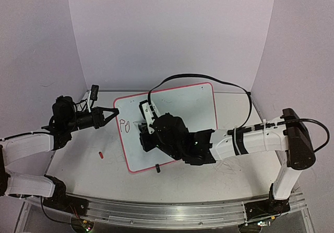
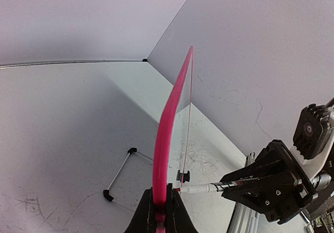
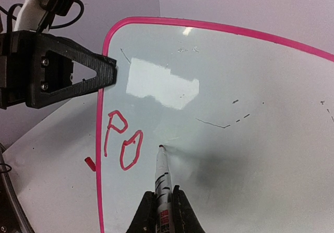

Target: Write a sentence on the whiteboard

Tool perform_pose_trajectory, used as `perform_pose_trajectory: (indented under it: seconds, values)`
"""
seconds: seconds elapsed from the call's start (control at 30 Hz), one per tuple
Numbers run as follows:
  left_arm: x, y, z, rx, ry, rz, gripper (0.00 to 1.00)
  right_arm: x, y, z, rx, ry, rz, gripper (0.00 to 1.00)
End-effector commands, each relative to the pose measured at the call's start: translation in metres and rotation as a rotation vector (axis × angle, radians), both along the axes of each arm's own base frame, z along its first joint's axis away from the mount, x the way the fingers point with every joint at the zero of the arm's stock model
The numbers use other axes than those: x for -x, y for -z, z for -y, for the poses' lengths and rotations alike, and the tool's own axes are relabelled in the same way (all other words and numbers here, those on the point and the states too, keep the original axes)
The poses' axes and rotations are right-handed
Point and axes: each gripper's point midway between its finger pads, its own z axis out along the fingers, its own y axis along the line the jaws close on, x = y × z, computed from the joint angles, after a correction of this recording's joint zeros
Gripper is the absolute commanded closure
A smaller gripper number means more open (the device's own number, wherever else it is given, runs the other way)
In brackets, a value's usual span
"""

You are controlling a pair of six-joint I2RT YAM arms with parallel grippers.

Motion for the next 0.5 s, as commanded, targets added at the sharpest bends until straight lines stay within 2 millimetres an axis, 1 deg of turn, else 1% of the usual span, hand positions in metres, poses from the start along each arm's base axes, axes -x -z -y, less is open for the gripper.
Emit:
perform_pose_trajectory:
  seconds: [0.0, 0.47]
  values:
    - [0.000, -0.018, -0.002, 0.000, -0.011, 0.107, 1.00, -0.007, -0.013, -0.008, -0.044, 0.019, 0.008, 1.00]
    - [0.000, -0.018, -0.002, 0.000, -0.007, 0.107, 1.00, -0.002, -0.001, -0.012, -0.039, -0.011, -0.037, 1.00]
